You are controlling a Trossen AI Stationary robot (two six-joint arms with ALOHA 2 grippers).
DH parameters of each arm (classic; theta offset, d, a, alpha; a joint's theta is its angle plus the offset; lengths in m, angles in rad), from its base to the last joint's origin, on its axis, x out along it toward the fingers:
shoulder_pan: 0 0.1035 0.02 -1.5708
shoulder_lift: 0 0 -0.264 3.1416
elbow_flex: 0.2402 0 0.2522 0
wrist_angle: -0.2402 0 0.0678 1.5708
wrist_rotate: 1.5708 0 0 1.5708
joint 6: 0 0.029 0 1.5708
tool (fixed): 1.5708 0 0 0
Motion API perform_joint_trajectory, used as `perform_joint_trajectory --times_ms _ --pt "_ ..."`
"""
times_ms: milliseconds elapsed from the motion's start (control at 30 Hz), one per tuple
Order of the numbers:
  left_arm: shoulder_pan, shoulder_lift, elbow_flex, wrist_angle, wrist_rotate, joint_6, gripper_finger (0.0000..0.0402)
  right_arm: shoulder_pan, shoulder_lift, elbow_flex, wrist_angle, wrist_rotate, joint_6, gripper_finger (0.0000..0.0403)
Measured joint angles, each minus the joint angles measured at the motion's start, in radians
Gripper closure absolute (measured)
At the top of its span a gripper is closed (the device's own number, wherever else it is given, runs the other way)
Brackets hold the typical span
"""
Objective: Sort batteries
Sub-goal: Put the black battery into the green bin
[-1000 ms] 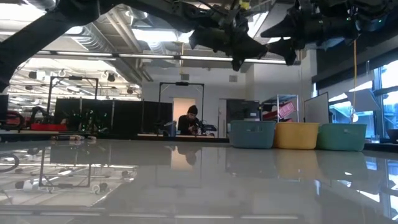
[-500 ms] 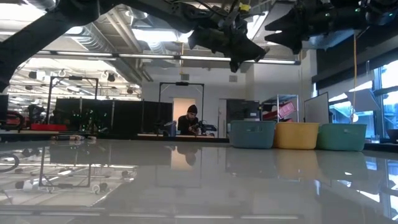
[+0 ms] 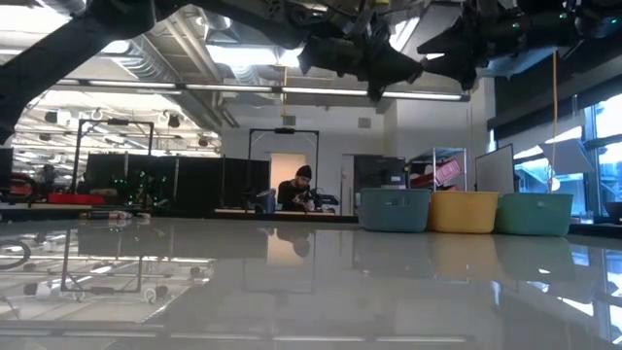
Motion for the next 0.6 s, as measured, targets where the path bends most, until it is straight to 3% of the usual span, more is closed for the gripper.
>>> perform_joint_trajectory --times_ms 367,600 --pt "0.0 -0.002 0.001 0.075 0.005 -0.036 0.035 0.0 0.0 0.0 0.008 -0.004 0.007 0.02" --pt "0.0 -0.002 0.001 0.071 0.005 -0.04 0.035 0.0 0.0 0.0 0.006 -0.004 -0.001 0.0269"
